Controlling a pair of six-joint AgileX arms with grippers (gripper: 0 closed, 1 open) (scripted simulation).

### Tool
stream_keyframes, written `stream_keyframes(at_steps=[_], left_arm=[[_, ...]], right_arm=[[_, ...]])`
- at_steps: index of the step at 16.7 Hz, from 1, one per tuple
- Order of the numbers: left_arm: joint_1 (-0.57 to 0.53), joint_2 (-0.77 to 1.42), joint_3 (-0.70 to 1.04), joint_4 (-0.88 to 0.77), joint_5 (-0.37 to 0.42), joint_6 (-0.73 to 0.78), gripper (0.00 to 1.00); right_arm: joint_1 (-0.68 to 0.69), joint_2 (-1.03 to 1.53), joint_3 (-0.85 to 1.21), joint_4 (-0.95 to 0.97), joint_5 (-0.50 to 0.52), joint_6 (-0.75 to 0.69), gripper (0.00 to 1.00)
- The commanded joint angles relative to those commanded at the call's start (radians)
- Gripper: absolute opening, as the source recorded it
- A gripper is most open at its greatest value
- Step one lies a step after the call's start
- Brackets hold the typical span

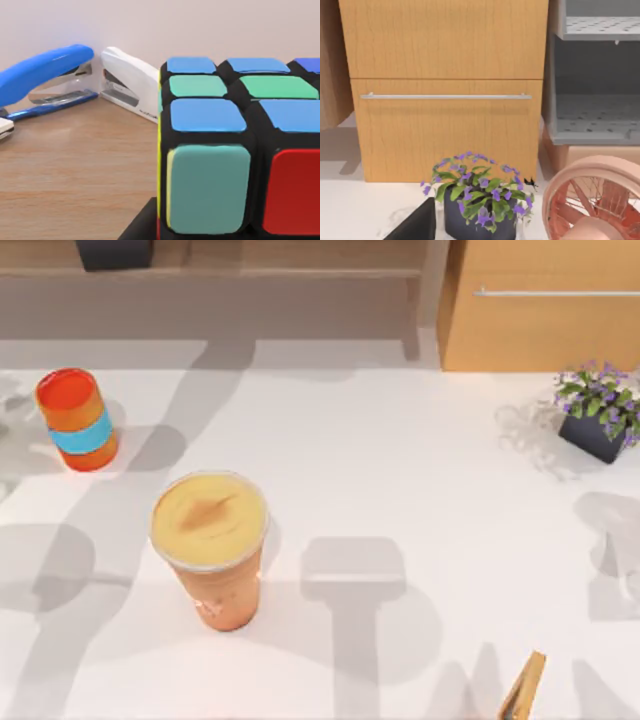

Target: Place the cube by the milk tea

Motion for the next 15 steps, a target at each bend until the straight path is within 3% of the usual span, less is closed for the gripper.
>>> stream_keyframes(at_steps=[2, 15], left_arm=[[0.000, 0.000, 0.000, 0.000, 0.000, 0.000, 0.00], [-0.003, 0.006, 0.045, -0.037, -0.001, 0.002, 0.00]], right_arm=[[0.000, 0.000, 0.000, 0.000, 0.000, 0.000, 1.00], [0.000, 0.000, 0.000, 0.000, 0.000, 0.000, 1.00]])
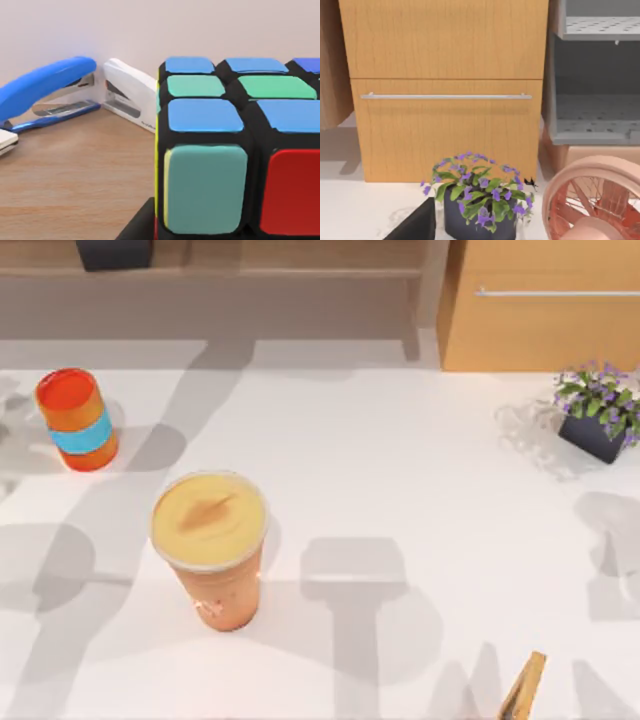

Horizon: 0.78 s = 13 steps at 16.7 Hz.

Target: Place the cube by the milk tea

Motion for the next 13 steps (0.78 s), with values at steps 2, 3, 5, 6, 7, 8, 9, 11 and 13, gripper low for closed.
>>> stream_keyframes(at_steps=[2, 3, 5, 6, 7, 8, 9, 11, 13], left_arm=[[0.000, 0.001, 0.006, -0.006, 0.000, 0.000, 0.00], [0.000, 0.001, 0.006, -0.006, 0.000, 0.000, 0.00], [0.000, -0.004, 0.003, -0.005, 0.000, 0.001, 0.00], [0.000, -0.016, 0.004, -0.012, 0.005, 0.001, 0.00], [0.000, -0.037, 0.002, -0.028, 0.014, 0.001, 0.00], [0.001, -0.069, -0.004, -0.052, 0.026, 0.001, 0.00], [0.003, -0.110, -0.015, -0.085, 0.040, 0.001, 0.00], [0.014, -0.201, -0.058, -0.178, 0.075, -0.001, 0.00], [0.034, -0.286, -0.126, -0.299, 0.116, -0.006, 0.00]], right_arm=[[0.000, 0.000, 0.000, 0.000, 0.000, 0.000, 1.00], [0.000, 0.000, 0.000, 0.000, 0.000, 0.000, 1.00], [0.000, 0.000, 0.000, 0.000, 0.000, 0.000, 1.00], [0.000, 0.000, 0.000, 0.000, 0.000, 0.000, 1.00], [0.000, 0.000, 0.000, 0.000, 0.000, 0.000, 1.00], [0.000, 0.000, 0.000, 0.000, 0.000, 0.000, 1.00], [0.000, 0.000, 0.000, 0.000, 0.000, 0.000, 1.00], [0.000, 0.000, 0.000, 0.000, 0.000, 0.000, 1.00], [0.000, 0.000, 0.000, 0.000, 0.000, 0.000, 1.00]])
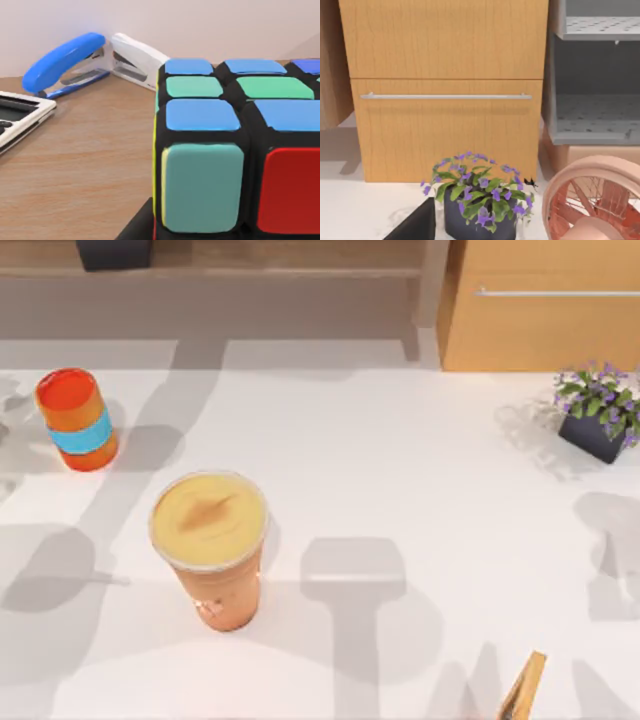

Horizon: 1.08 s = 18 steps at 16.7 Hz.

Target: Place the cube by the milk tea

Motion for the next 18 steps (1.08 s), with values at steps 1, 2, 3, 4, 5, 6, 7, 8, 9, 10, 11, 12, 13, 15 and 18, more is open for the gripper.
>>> stream_keyframes(at_steps=[1, 2, 3, 4, 5, 6, 7, 8, 9, 10, 11, 12, 13, 15, 18], left_arm=[[0.013, -0.032, -0.044, -0.069, 0.022, -0.004, 0.00], [0.028, -0.054, -0.095, -0.142, 0.044, -0.009, 0.00], [0.044, -0.068, -0.150, -0.218, 0.067, -0.016, 0.00], [0.062, -0.076, -0.209, -0.295, 0.089, -0.024, 0.00], [0.081, -0.079, -0.270, -0.371, 0.111, -0.033, 0.00], [0.100, -0.079, -0.330, -0.444, 0.132, -0.044, 0.00], [0.119, -0.077, -0.390, -0.513, 0.152, -0.056, 0.00], [0.138, -0.073, -0.446, -0.577, 0.169, -0.069, 0.00], [0.157, -0.069, -0.499, -0.635, 0.186, -0.082, 0.00], [0.176, -0.063, -0.546, -0.685, 0.200, -0.095, 0.00], [0.193, -0.057, -0.585, -0.726, 0.211, -0.108, 0.00], [0.208, -0.049, -0.618, -0.758, 0.221, -0.118, 0.00], [0.219, -0.040, -0.643, -0.781, 0.228, -0.127, 0.00], [0.227, -0.027, -0.669, -0.802, 0.237, -0.136, 0.00], [0.227, -0.027, -0.669, -0.802, 0.237, -0.136, 0.00]], right_arm=[[0.000, 0.000, 0.000, 0.000, 0.000, 0.000, 1.00], [0.000, 0.000, 0.000, 0.000, 0.000, 0.000, 1.00], [0.000, 0.000, 0.000, 0.000, 0.000, 0.000, 1.00], [0.000, 0.000, 0.000, 0.000, 0.000, 0.000, 1.00], [0.000, 0.000, 0.000, 0.000, 0.000, 0.000, 1.00], [0.000, 0.000, 0.000, 0.000, 0.000, 0.000, 1.00], [0.000, 0.000, 0.000, 0.000, 0.000, 0.000, 1.00], [0.000, 0.000, 0.000, 0.000, 0.000, 0.000, 1.00], [0.000, 0.000, 0.000, 0.000, 0.000, 0.000, 1.00], [0.000, 0.000, 0.000, 0.000, 0.000, 0.000, 1.00], [0.000, 0.000, 0.000, 0.000, 0.000, 0.000, 1.00], [0.000, 0.000, 0.000, 0.000, 0.000, 0.000, 1.00], [0.000, 0.000, 0.000, 0.000, 0.000, 0.000, 1.00], [0.000, 0.000, 0.000, 0.000, 0.000, 0.000, 1.00], [0.000, 0.000, 0.000, 0.000, 0.000, 0.000, 1.00]])
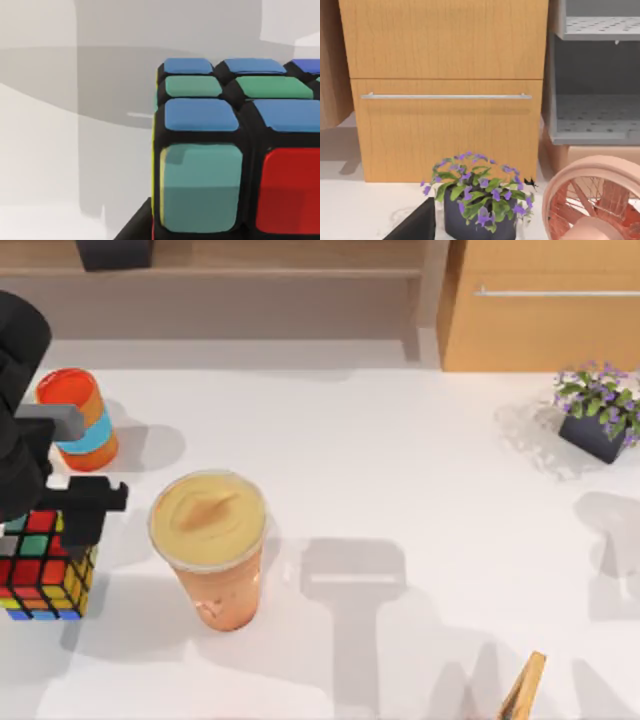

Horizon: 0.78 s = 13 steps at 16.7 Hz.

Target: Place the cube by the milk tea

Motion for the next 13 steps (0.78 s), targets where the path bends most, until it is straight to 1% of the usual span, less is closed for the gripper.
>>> stream_keyframes(at_steps=[13], left_arm=[[0.032, -0.025, 0.000, 0.009, -0.015, 0.001, 0.00]], right_arm=[[0.000, 0.000, 0.000, 0.000, 0.000, 0.000, 1.00]])
